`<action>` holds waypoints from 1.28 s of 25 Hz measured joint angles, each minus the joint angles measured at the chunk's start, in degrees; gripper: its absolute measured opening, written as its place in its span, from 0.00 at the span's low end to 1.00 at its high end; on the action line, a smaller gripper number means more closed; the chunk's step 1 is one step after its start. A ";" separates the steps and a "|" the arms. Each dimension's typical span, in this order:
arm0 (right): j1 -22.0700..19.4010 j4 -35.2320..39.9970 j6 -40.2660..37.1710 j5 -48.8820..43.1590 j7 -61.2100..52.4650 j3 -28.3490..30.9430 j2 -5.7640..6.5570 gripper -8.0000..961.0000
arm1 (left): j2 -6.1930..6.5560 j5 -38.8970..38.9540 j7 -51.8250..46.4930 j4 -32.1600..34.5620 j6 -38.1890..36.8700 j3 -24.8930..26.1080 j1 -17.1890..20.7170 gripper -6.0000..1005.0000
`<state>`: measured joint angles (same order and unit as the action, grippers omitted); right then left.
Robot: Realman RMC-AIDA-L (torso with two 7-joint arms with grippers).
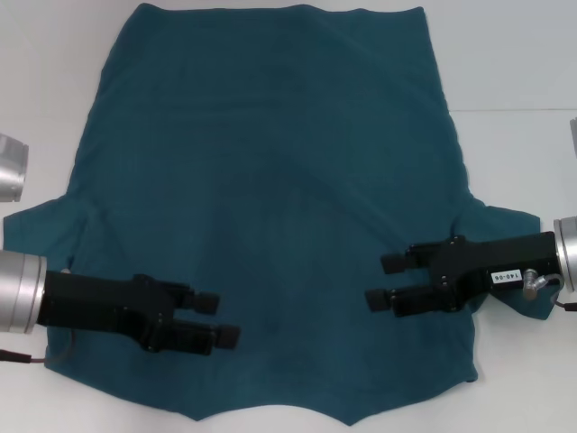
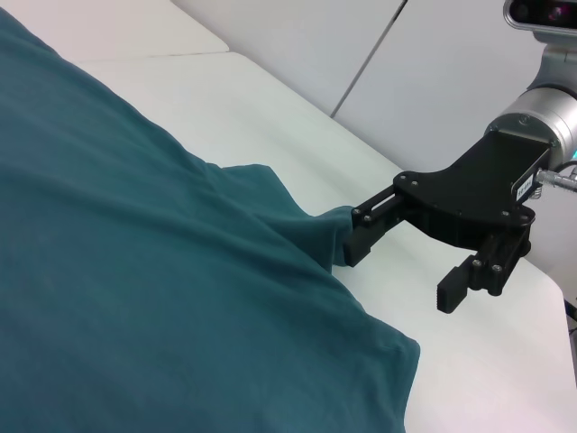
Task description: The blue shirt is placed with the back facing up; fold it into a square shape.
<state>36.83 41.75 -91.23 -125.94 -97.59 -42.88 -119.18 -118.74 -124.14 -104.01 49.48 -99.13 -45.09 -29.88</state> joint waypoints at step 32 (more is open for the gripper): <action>5.76 -5.74 10.67 7.73 -39.52 4.61 8.94 0.84 | 3.96 -0.35 -34.11 -1.00 11.93 22.05 5.82 0.75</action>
<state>42.58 36.01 -80.55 -118.21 -137.10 -38.27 -110.25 -114.78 -124.49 -138.13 48.48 -87.21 -23.03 -24.06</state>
